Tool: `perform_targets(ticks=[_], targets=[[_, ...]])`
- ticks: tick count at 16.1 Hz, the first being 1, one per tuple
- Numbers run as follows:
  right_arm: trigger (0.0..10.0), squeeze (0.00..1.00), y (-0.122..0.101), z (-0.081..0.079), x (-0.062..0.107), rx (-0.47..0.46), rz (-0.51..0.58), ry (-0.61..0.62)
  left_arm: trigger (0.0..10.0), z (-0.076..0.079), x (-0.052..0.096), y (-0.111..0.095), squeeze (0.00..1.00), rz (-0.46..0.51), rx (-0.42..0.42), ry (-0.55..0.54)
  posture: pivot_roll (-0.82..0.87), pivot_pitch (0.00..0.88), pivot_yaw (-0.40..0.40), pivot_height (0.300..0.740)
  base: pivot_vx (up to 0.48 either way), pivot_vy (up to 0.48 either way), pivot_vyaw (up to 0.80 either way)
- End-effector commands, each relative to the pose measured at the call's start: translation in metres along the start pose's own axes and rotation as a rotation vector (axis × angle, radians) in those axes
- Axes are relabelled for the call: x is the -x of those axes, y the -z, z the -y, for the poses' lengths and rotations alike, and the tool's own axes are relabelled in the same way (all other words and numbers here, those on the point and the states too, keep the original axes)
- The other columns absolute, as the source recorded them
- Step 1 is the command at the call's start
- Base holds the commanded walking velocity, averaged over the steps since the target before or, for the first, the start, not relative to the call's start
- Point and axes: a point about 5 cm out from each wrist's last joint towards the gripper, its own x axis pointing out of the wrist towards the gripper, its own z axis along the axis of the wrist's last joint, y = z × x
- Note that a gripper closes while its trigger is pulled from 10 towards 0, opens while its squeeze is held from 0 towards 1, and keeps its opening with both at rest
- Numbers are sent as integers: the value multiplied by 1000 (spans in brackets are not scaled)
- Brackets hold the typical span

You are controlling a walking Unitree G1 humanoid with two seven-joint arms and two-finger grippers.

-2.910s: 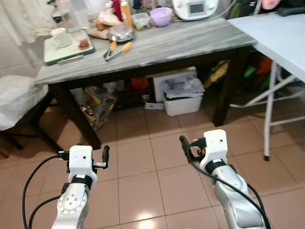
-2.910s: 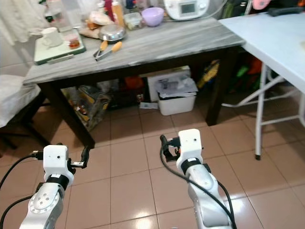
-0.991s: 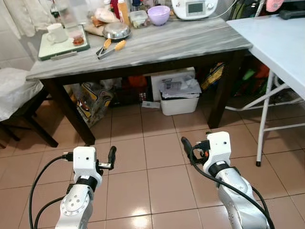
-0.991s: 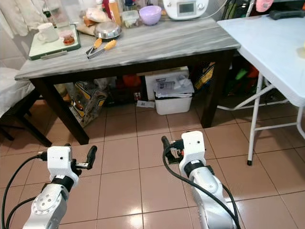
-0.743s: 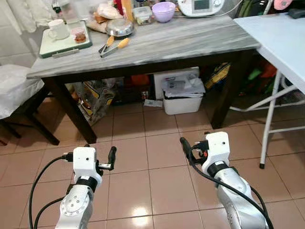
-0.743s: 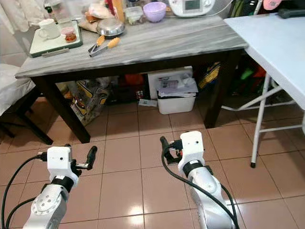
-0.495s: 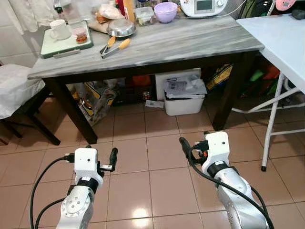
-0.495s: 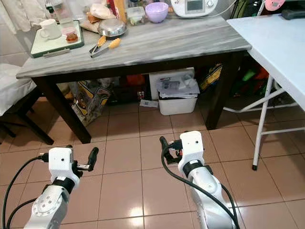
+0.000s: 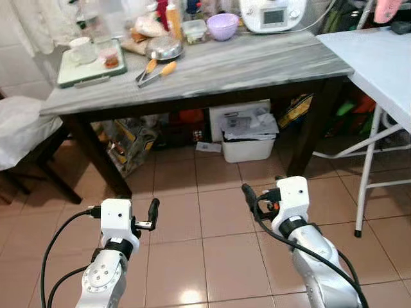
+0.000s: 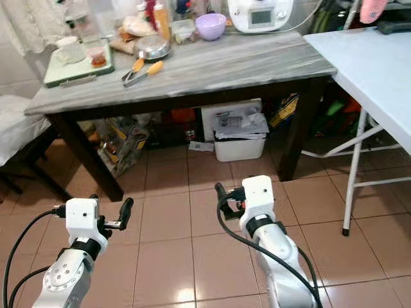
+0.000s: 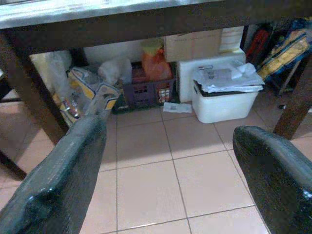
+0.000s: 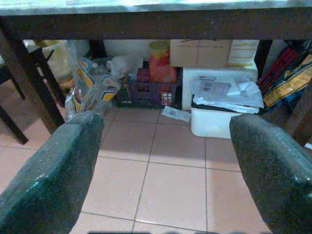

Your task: Setting the table

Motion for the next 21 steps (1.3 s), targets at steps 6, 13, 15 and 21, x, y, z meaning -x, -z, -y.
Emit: perform_targets(ticks=[6, 13, 15, 21], targets=[[10000, 0, 0, -2, -2, 1, 3, 3, 10000, -6, 0, -1, 0, -10, -10, -12, -220, 113, 103, 740, 480, 0, 0], [10000, 0, -4, -2, 4, 0, 20, -1, 10000, -23, 15, 0, 0, -46, -80, -81, -210, 110, 114, 740, 58, 0, 0], [10000, 0, -4, -2, 5, 3, 24, -4, 10000, -26, 18, -2, 0, -44, -92, -97, -207, 109, 115, 740, 0, 0, 0], [10000, 0, -6, -7, 3, 30, 42, -28, 10000, -21, 20, -3, 0, -46, -102, -98, -200, 102, 113, 740, 0, 0, 533]])
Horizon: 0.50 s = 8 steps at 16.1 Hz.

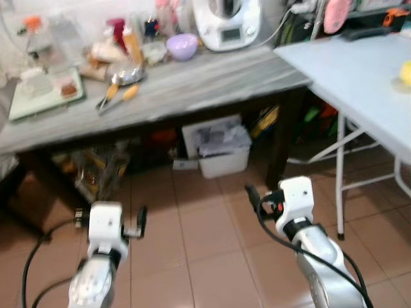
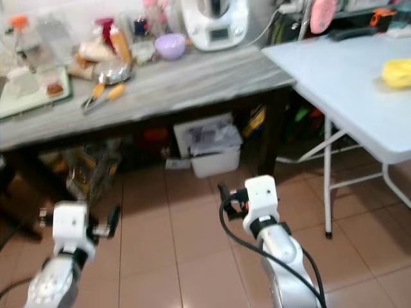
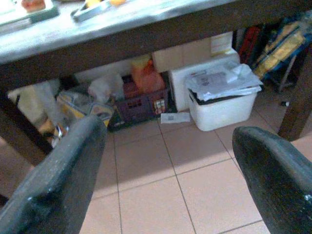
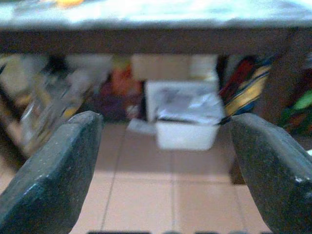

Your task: Setting the table

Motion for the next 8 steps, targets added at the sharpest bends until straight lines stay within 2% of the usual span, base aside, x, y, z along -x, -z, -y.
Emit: perform_targets(ticks=[1, 2, 8], targets=[[10000, 0, -5, -6, -4, -3, 20, -21, 10000, -7, 3, 2, 0, -18, -21, -28, -201, 100, 113, 740, 0, 0, 800], [10000, 0, -5, -6, -4, -11, 21, -17, 10000, -5, 2, 1, 0, -11, -35, -22, -202, 100, 115, 740, 0, 0, 488], [10000, 0, -5, -9, -3, -36, 26, -17, 10000, -8, 0, 2, 0, -23, -59, -37, -200, 103, 124, 740, 0, 0, 0]])
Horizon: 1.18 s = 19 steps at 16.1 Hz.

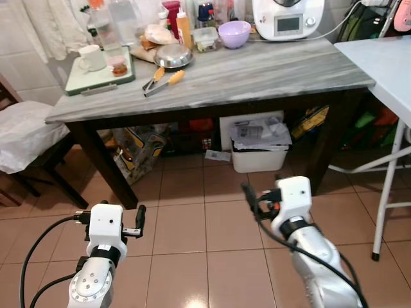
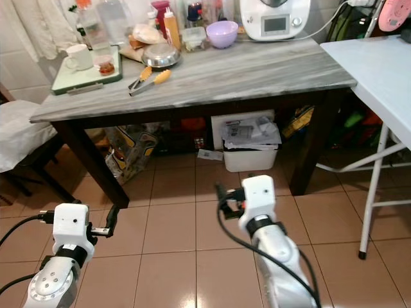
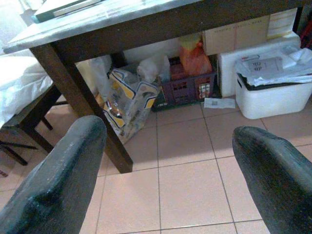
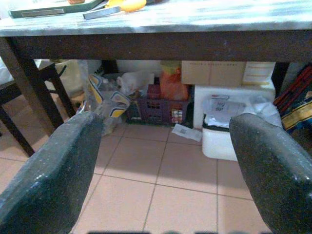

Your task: Setting the table

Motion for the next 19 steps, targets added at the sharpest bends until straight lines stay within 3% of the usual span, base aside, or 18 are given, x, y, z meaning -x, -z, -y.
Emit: perform_targets(ticks=[1, 9, 19], targets=[[10000, 0, -1, -3, 0, -2, 4, -7, 10000, -6, -1, 0, 0, -7, -16, -15, -200, 103, 124, 740, 0, 0, 0], [10000, 0, 0, -1, 1, -5, 1, 7, 10000, -4, -5, 1, 0, -4, -24, 6, -208, 110, 128, 740, 0, 0, 0], [10000, 0, 0, -1, 1, 0, -2, 1, 10000, -3, -4, 6, 0, -14, 1, 10, -209, 113, 123, 740, 0, -373, 0]])
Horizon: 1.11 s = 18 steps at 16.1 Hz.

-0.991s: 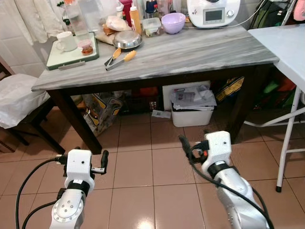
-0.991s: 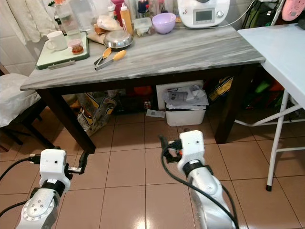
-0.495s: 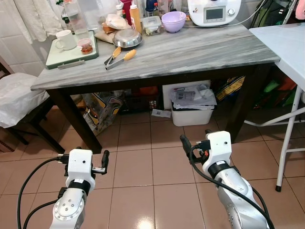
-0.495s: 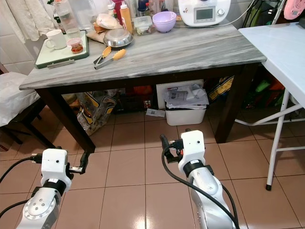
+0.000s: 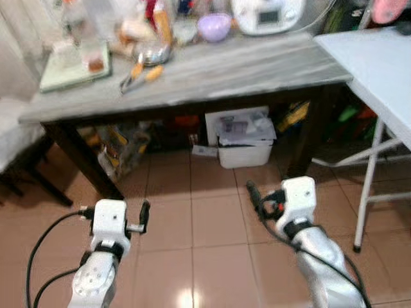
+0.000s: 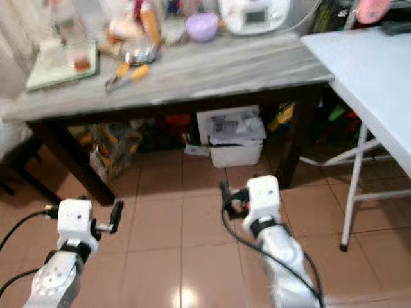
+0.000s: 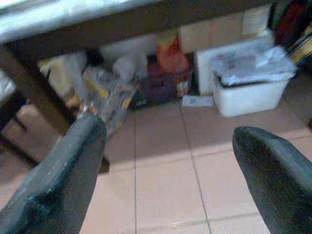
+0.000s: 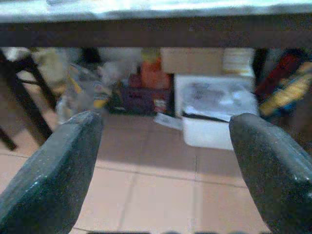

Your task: Setting the table

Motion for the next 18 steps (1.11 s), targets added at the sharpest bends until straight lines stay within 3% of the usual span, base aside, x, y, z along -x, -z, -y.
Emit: perform_targets(ticks=[1, 18], targets=[[10000, 0, -1, -3, 0, 0, 1, -8, 10000, -4, 1, 2, 0, -9, -6, -13, -209, 113, 123, 740, 0, -368, 0], [10000, 0, -3, -1, -1, 13, 7, -13, 10000, -1, -3, 4, 0, -8, -5, 3, -215, 101, 117, 740, 0, -342, 0]])
